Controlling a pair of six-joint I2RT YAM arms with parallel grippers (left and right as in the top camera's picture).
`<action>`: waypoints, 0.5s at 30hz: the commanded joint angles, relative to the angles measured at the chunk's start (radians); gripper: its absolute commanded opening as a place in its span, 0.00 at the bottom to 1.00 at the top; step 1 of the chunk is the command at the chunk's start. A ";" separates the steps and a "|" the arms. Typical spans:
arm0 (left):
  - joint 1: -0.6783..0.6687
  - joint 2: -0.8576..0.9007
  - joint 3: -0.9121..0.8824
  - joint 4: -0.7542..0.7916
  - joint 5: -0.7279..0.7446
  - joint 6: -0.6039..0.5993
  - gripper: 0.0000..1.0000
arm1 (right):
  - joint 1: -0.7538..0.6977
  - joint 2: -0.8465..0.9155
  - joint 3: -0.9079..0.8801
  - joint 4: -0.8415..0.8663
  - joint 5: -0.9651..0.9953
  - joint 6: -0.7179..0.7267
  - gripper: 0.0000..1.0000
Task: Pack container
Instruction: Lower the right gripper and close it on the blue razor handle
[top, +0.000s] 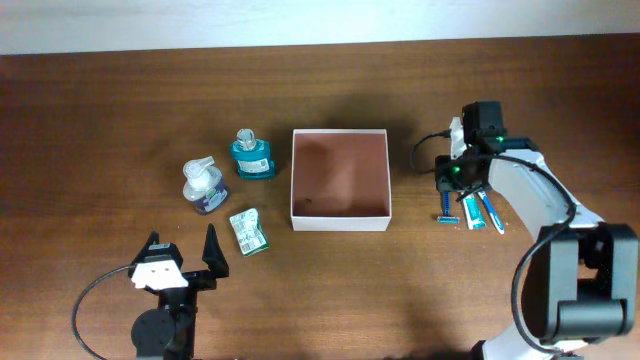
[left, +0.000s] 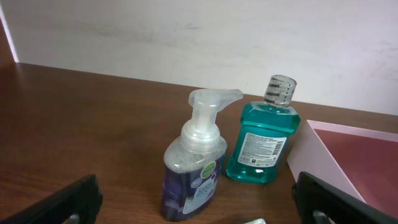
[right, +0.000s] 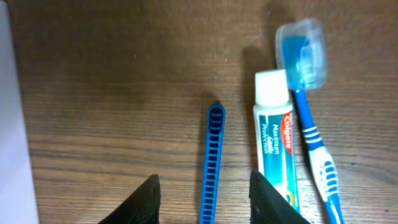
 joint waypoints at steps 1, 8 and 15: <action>0.005 -0.009 -0.009 0.002 0.008 0.010 0.99 | 0.005 0.043 0.014 -0.010 -0.010 0.018 0.39; 0.005 -0.009 -0.009 0.002 0.008 0.010 0.99 | 0.005 0.083 0.014 -0.018 -0.010 0.018 0.39; 0.005 -0.008 -0.009 0.002 0.008 0.010 0.99 | 0.005 0.111 0.014 -0.027 -0.010 0.018 0.39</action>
